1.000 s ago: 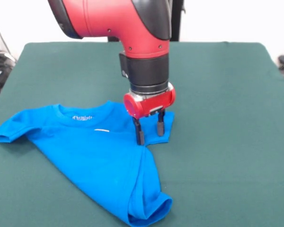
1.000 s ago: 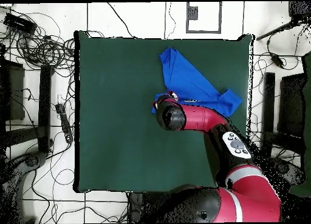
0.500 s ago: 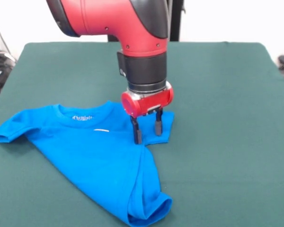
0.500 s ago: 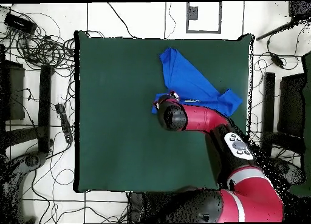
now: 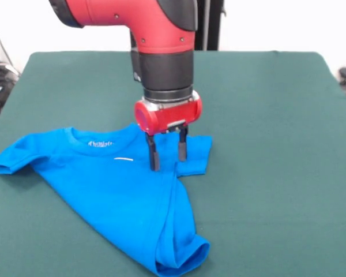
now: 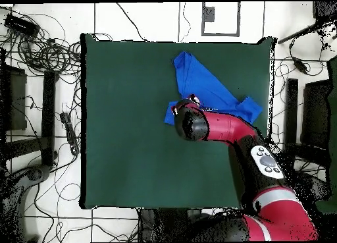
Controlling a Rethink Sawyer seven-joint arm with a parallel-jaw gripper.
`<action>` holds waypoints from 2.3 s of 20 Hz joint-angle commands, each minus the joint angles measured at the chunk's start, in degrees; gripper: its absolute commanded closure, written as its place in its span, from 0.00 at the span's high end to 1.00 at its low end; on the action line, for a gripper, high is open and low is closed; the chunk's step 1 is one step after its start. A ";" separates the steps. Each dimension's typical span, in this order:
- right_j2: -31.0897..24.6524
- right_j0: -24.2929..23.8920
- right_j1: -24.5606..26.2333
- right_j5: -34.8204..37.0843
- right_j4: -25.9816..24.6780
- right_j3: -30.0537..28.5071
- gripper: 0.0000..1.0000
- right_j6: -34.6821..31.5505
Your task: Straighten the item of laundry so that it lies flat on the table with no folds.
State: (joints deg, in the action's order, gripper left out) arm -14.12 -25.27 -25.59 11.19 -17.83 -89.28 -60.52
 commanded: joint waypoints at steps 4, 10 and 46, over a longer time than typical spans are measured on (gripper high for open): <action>-2.02 0.08 0.43 5.02 2.68 -2.42 1.00 -10.35; -2.58 -0.33 2.13 4.51 2.33 -1.42 1.00 -9.81; -3.13 -0.31 6.87 0.05 1.07 -1.79 1.00 -10.39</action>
State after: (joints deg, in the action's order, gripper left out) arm -14.14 -26.69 -21.70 11.01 -17.78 -89.24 -60.52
